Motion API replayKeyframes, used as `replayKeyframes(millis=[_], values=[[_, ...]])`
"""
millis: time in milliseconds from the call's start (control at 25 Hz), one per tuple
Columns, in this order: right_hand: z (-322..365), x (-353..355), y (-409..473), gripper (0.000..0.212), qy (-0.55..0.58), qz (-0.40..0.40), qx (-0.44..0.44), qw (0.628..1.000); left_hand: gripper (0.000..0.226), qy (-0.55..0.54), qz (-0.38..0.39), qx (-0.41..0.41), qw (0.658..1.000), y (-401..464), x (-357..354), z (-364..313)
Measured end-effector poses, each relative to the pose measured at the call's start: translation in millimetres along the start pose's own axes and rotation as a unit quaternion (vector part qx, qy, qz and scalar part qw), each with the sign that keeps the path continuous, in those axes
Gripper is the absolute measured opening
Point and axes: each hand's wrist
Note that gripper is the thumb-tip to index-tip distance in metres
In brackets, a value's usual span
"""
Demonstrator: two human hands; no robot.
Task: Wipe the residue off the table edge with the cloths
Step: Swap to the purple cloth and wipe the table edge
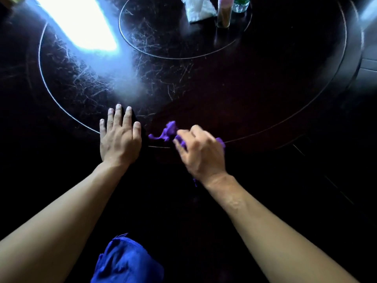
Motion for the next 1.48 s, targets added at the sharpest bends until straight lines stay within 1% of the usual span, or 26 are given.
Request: replayKeyframes(millis=[80, 120, 240, 400, 480, 560, 600, 640, 720, 800, 880, 920, 1000, 1040, 1080, 1120, 1160, 1200, 1240, 1280, 1320, 1400, 1480], values=[[10.1, -6.7, 0.6, 0.026, 0.0, 0.018, 0.025, 1.0, 0.056, -0.007, -0.001, -0.005, 1.0, 4.7, 1.7, 9.7], [5.7, -5.1, 6.4, 0.023, -0.009, 0.015, 0.02, 1.0, 0.056, -0.012, -0.002, -0.01, 1.0, 6.8, 2.3, 13.8], [-35.5, 14.5, 40.8, 0.021, -0.057, -0.026, -0.052, 0.997, 0.057, -0.033, -0.004, -0.014, 0.999, 9.5, 3.4, 24.1], [-107.4, 50.0, 93.4, 0.033, -0.104, -0.123, -0.16, 0.974, 0.059, -0.039, -0.008, -0.013, 0.999, 12.9, 4.0, 29.3], [-122.2, 50.7, 116.9, 0.035, -0.104, -0.152, -0.213, 0.96, 0.058, -0.035, -0.012, -0.014, 0.999, 12.3, 3.3, 28.2], [-114.3, 36.2, 139.5, 0.035, -0.095, -0.154, -0.235, 0.955, 0.059, -0.028, -0.017, -0.014, 0.999, 13.6, 1.9, 27.8], [-101.8, 25.8, 146.3, 0.035, -0.09, -0.14, -0.226, 0.96, 0.059, -0.025, -0.015, -0.018, 0.999, 13.8, 1.0, 27.8], [-82.6, 13.3, 152.2, 0.035, -0.08, -0.115, -0.195, 0.971, 0.059, -0.023, -0.015, -0.02, 0.999, 14.3, 0.7, 29.0], [-34.6, -13.8, 153.1, 0.033, -0.055, -0.038, -0.094, 0.993, 0.057, -0.024, -0.014, -0.025, 0.999, 16.8, 0.9, 33.6], [12.7, -37.3, 139.9, 0.029, -0.025, 0.054, 0.013, 0.998, 0.056, -0.031, -0.009, -0.031, 0.999, 20.1, 2.6, 40.0], [47.5, -52.9, 114.3, 0.028, -0.008, 0.145, 0.104, 0.984, 0.057, -0.042, -0.001, -0.038, 0.998, 24.9, 5.5, 47.3], [56.8, -53.9, 100.4, 0.027, 0.011, 0.178, 0.156, 0.972, 0.057, -0.049, 0.003, -0.042, 0.998, 27.3, 6.5, 51.2], [56.1, -41.7, 82.5, 0.023, 0.066, 0.248, 0.264, 0.93, 0.055, -0.058, 0.0, -0.044, 0.997, 31.3, 7.7, 57.4], [48.2, -34.9, 83.6, 0.021, 0.07, 0.263, 0.309, 0.911, 0.055, -0.057, -0.003, -0.044, 0.997, 32.6, 8.0, 59.9], [37.5, -31.5, 90.3, 0.021, 0.062, 0.26, 0.321, 0.909, 0.055, -0.057, -0.004, -0.044, 0.997, 33.4, 8.3, 61.6], [24.6, -27.4, 101.5, 0.023, 0.045, 0.232, 0.286, 0.929, 0.055, -0.06, -0.004, -0.046, 0.997, 34.7, 8.0, 59.0], [18.5, -26.9, 115.6, 0.025, 0.04, 0.176, 0.208, 0.961, 0.055, -0.06, -0.003, -0.046, 0.997, 35.8, 8.2, 60.4], [19.2, -32.3, 128.0, 0.025, 0.033, 0.104, 0.105, 0.988, 0.056, -0.06, -0.004, -0.044, 0.997, 36.2, 8.8, 65.6], [18.3, -36.6, 136.4, 0.025, 0.001, 0.042, 0.01, 0.999, 0.056, -0.061, -0.006, -0.048, 0.997, 37.3, 7.8, 62.7], [28.1, -45.8, 138.2, 0.026, -0.029, 0.018, -0.025, 0.999, 0.056, -0.061, -0.007, -0.051, 0.997, 38.0, 7.3, 64.2], [42.2, -54.4, 133.5, 0.027, -0.036, 0.03, -0.008, 0.999, 0.056, -0.062, -0.005, -0.052, 0.997, 39.0, 7.5, 67.4], [64.1, -59.2, 106.4, 0.027, 0.004, 0.108, 0.096, 0.99, 0.056, -0.064, -0.005, -0.056, 0.996, 42.4, 6.6, 73.2], [66.6, -51.3, 70.3, 0.026, 0.045, 0.179, 0.226, 0.957, 0.055, -0.066, -0.009, -0.056, 0.996, 45.4, 5.6, 78.8]])
Point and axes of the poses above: each hand's wrist, its own y-axis towards the middle knuckle, its own x-axis out of the back of the hand, z = x × y, and after that the axes turned 6 degrees about y, right-handed
